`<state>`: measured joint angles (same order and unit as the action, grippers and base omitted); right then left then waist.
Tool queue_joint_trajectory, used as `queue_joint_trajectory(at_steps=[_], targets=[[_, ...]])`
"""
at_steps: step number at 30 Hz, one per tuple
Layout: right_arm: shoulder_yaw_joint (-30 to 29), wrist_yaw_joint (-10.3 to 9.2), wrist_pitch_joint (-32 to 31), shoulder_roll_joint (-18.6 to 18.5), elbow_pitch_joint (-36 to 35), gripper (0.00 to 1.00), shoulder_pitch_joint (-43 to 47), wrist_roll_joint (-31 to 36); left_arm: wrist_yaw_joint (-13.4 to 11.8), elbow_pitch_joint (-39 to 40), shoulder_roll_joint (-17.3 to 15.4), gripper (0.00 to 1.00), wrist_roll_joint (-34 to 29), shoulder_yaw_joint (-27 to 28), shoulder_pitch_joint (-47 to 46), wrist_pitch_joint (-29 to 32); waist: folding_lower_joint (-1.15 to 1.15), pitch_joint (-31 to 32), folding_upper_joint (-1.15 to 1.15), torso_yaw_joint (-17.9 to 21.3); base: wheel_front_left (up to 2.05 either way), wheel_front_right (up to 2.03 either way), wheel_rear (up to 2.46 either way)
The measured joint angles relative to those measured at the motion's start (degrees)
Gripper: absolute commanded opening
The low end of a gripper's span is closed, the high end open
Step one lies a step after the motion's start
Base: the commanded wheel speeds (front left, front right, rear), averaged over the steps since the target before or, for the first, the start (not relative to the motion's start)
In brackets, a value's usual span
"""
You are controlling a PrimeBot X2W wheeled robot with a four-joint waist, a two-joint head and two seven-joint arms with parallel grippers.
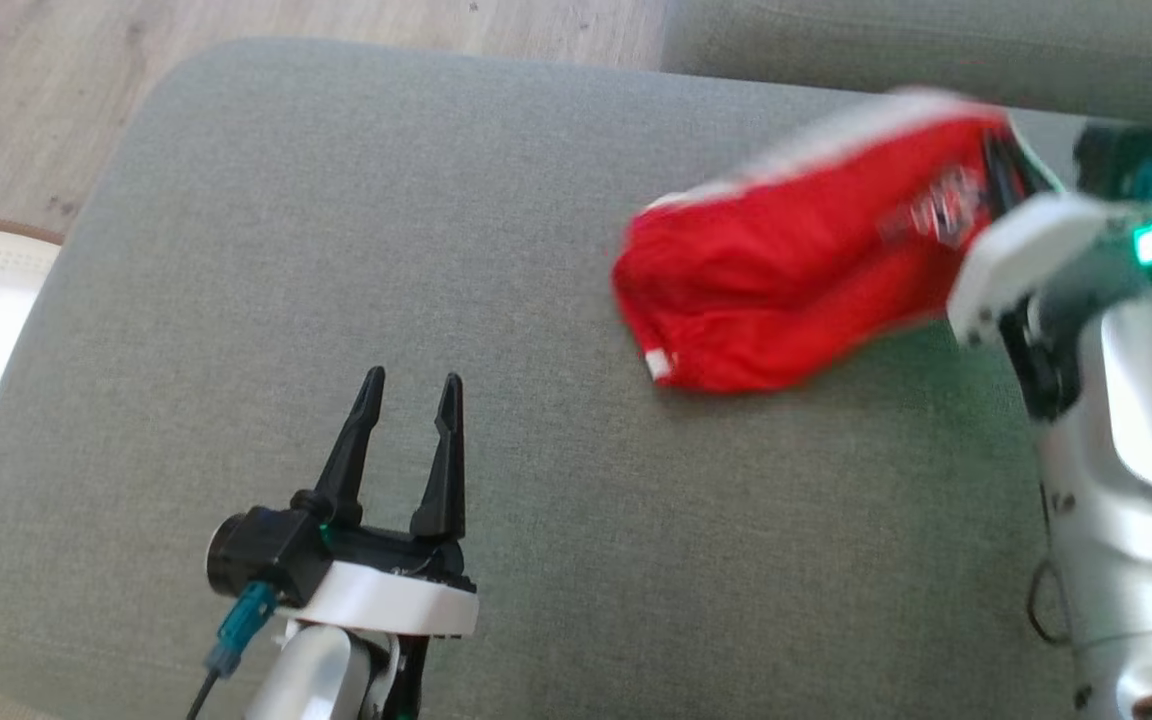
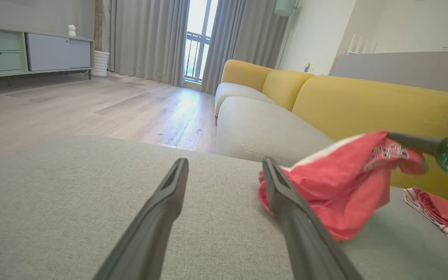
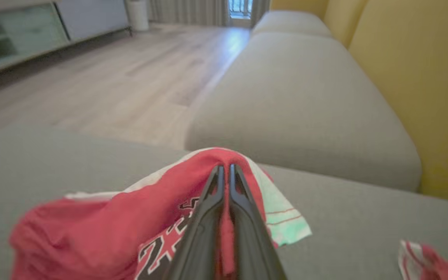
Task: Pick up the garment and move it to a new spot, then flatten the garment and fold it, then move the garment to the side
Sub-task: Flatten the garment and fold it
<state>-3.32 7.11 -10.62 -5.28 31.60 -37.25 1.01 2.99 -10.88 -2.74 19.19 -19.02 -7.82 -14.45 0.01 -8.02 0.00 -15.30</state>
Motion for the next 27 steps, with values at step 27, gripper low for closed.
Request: queue_joint_trajectory(at_steps=[27], targets=[[3.7, -0.01, 21.8, 2.2, -15.8, 1.00, 28.3, -10.2, 0.1, 1.9, 0.0, 1.00, 0.5, 4.7, -1.1, 0.0, -0.01, 1.5, 0.00, 13.2, 0.00, 0.00, 0.00]])
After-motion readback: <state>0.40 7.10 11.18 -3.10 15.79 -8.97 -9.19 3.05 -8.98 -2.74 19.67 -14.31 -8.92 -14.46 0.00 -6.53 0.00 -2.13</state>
